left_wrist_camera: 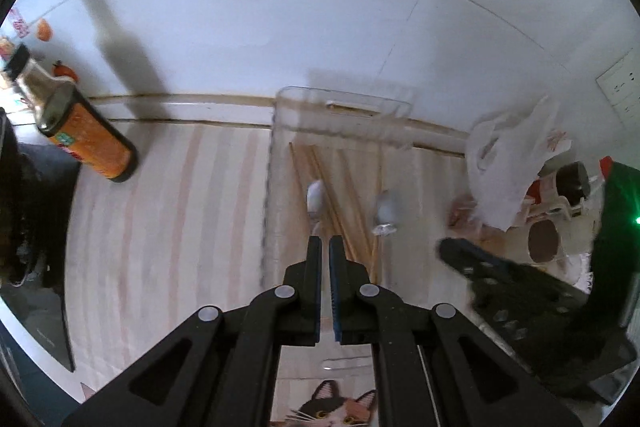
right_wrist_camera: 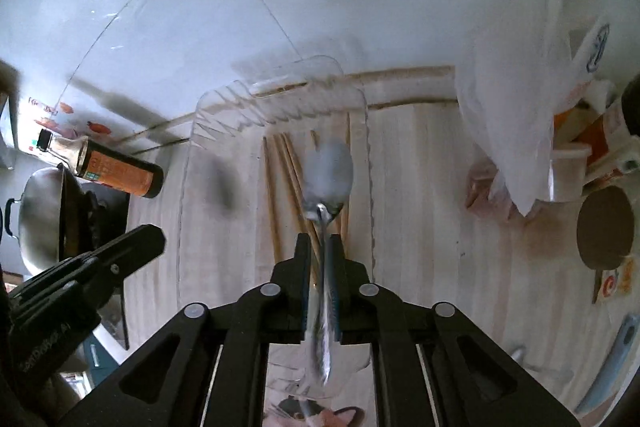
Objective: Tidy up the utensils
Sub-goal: 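Carry the spoons over the clear basket and open both grippers, then grasp a silver spoon with the left gripper while the right gripper grasps another spoon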
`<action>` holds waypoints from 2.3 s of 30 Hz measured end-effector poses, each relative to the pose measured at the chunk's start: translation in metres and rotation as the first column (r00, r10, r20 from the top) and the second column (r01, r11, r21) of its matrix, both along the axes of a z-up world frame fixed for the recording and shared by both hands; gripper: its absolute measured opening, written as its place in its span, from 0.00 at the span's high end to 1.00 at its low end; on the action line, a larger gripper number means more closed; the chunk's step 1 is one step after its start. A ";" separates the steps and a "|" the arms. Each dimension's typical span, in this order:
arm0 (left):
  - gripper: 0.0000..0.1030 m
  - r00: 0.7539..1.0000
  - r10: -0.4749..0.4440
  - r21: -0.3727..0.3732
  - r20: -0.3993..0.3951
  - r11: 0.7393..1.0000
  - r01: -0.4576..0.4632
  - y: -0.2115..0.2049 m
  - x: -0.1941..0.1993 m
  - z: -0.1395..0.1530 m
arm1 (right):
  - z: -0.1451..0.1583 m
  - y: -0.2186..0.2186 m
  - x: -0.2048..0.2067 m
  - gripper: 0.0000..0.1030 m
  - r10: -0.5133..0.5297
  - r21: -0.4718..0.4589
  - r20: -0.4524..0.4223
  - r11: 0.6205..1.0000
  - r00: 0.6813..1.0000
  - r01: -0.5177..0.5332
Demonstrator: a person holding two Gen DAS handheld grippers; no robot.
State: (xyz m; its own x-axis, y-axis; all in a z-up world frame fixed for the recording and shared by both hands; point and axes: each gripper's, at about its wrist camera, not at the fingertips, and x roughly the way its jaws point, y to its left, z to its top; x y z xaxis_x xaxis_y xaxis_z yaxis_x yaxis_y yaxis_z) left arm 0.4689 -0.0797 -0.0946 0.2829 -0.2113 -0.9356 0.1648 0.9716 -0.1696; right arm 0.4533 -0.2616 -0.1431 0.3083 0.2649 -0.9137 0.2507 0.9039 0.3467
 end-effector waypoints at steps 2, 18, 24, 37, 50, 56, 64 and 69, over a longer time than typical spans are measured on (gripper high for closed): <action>0.93 0.999 0.005 0.054 0.031 0.999 -0.007 0.001 -0.009 0.004 | 0.003 -0.007 -0.009 0.82 -0.013 -0.020 0.012 1.000 1.000 0.013; 0.00 0.987 -0.147 0.157 0.058 0.978 0.136 -0.104 -0.157 -0.056 | -0.015 -0.154 -0.259 0.58 -0.379 -0.163 -0.059 0.916 0.924 0.366; 0.03 0.942 -0.290 0.078 -0.167 0.949 0.305 -0.198 -0.213 -0.117 | -0.066 -0.190 -0.338 0.58 -0.491 -0.179 -0.172 0.868 0.854 0.462; 0.96 0.845 -0.478 0.159 -0.238 0.840 0.520 -0.296 -0.270 -0.159 | -0.089 -0.241 -0.437 0.58 -0.649 -0.171 -0.203 0.761 0.733 0.626; 0.96 0.939 -0.255 0.254 -0.229 0.916 0.310 -0.181 -0.197 -0.166 | -0.090 -0.193 -0.328 0.58 -0.257 -0.104 -0.159 0.965 0.953 0.243; 0.96 0.965 -0.126 0.246 -0.229 0.952 0.182 -0.135 -0.184 -0.169 | -0.106 -0.141 -0.234 0.58 0.059 -0.295 -0.177 0.949 0.982 -0.110; 0.96 0.968 -0.112 0.196 -0.225 0.968 0.157 -0.111 -0.180 -0.168 | -0.115 -0.153 -0.210 0.57 -0.034 -0.118 -0.274 0.993 0.961 0.001; 0.96 0.967 -0.104 0.170 -0.232 0.975 0.146 -0.093 -0.157 -0.169 | -0.116 -0.136 -0.218 0.69 -0.024 0.094 -0.316 0.994 0.949 0.057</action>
State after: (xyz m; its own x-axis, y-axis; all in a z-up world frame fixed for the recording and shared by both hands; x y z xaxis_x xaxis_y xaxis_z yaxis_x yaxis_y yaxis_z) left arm 0.3119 -0.1727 -0.2631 0.0481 -0.0502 -0.9976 0.2656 0.9634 -0.0357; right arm 0.2348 -0.3973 -0.2589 0.0228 0.3534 -0.9352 0.3971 0.8553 0.3329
